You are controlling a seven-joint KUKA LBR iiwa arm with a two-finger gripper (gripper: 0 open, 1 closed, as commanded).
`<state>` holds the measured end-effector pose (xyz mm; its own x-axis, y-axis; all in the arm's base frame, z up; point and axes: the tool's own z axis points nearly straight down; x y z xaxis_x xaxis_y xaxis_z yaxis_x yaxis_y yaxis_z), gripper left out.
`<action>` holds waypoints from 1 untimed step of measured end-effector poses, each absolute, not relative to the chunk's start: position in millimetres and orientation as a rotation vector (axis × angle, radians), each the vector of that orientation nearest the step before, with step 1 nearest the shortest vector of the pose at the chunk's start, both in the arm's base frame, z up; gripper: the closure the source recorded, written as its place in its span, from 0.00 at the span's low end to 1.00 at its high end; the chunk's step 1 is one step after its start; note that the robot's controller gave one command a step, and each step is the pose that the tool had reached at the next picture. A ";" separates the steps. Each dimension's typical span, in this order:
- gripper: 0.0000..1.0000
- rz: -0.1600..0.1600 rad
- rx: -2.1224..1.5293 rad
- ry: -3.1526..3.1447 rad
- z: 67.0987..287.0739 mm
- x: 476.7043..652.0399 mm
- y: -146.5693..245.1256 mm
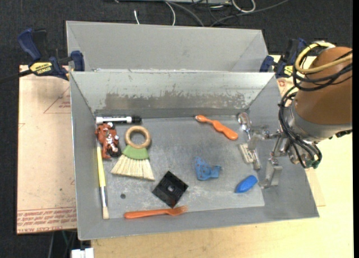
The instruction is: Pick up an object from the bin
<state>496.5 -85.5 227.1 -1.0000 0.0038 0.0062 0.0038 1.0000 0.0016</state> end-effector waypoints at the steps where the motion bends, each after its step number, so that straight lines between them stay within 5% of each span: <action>1: 0.00 0.000 -0.001 -3.143 230.4 498.1 -85.1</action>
Offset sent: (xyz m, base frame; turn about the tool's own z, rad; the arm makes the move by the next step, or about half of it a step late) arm -0.0126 -0.0178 -0.1571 -0.4615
